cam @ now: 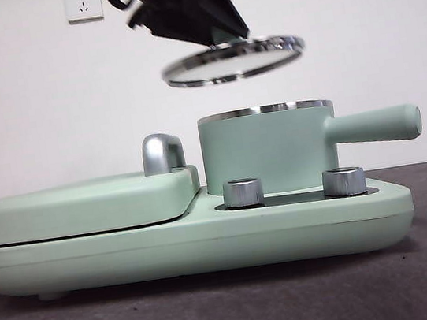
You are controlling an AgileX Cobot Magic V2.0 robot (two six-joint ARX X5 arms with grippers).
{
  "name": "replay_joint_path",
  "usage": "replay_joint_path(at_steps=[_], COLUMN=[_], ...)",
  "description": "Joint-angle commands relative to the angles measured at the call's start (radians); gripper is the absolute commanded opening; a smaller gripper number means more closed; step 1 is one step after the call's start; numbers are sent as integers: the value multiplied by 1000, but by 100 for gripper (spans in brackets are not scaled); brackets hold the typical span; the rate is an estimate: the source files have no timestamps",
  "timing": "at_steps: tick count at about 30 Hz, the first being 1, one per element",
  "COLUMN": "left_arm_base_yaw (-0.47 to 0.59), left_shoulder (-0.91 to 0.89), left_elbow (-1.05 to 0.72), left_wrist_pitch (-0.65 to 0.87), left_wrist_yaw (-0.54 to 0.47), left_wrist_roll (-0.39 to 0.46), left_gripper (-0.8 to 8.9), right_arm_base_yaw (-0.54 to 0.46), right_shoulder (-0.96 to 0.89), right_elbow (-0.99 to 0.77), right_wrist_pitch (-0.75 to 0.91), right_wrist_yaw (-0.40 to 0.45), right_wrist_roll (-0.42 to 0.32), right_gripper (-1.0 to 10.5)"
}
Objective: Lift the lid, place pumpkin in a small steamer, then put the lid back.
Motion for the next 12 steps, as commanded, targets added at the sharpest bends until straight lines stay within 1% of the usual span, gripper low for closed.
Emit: replay_joint_path(at_steps=[1, 12], left_arm_base_yaw=[-9, -11], left_shoulder=[49, 115], left_elbow=[61, 103], left_wrist_pitch=[17, 48], left_wrist_yaw=[4, 4], left_wrist_roll=[27, 61], left_gripper=[6, 6], right_arm_base_yaw=[9, 9], right_shoulder=[-37, -56], right_elbow=[4, 4], right_wrist_pitch=[14, 14], right_wrist_yaw=[0, 1], right_wrist_roll=[14, 32], right_gripper=[491, 491])
